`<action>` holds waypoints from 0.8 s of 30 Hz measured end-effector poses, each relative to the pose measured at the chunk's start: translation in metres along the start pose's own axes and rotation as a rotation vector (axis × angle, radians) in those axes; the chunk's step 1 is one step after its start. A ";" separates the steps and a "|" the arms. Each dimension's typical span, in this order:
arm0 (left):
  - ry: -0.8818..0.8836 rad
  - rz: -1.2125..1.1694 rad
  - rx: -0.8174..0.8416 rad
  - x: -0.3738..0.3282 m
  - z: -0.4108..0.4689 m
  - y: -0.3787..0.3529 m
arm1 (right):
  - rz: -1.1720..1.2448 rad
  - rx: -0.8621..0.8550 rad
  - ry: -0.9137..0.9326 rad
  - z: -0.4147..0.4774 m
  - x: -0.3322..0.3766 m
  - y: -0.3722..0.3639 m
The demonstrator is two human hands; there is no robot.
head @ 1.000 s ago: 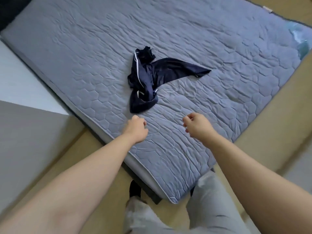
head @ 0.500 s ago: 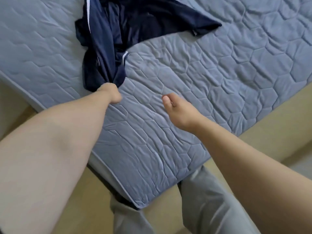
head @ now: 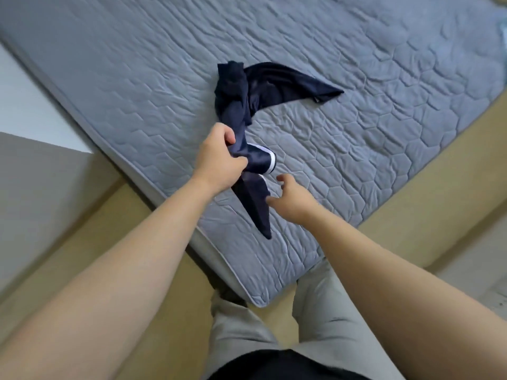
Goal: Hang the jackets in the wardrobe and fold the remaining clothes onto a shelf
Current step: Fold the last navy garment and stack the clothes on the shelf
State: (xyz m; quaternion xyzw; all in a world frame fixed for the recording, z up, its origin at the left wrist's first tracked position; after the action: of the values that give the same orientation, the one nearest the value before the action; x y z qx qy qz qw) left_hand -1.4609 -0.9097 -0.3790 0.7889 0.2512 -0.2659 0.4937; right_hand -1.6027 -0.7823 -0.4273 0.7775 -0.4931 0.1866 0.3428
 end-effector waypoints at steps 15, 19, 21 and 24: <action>-0.244 -0.680 0.298 -0.133 -0.181 0.233 | 0.664 -0.326 0.037 -0.123 0.148 -0.020; -0.295 -0.841 0.293 -0.134 -0.213 0.277 | 0.593 -0.350 0.003 -0.140 0.170 -0.040; -0.254 -0.849 0.194 -0.120 -0.216 0.302 | 0.621 -0.455 0.111 -0.150 0.192 -0.036; -0.023 -0.820 0.125 -0.081 -0.207 0.327 | 0.583 -0.586 0.305 -0.171 0.236 -0.019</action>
State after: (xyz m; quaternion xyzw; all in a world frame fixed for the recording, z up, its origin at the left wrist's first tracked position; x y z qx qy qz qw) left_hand -1.2688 -0.8578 -0.0367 0.6490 0.5222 -0.4642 0.3009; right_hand -1.4731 -0.8053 -0.1666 0.4394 -0.6676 0.2404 0.5508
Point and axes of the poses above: each hand's wrist, its own z-axis towards the middle knuckle, its own y-axis out of the back of the hand, x = y × z, the point moved 3 cm from there along z, towards the middle knuckle, and after that the axes turned 8 degrees about y, right-handed, at the moved point
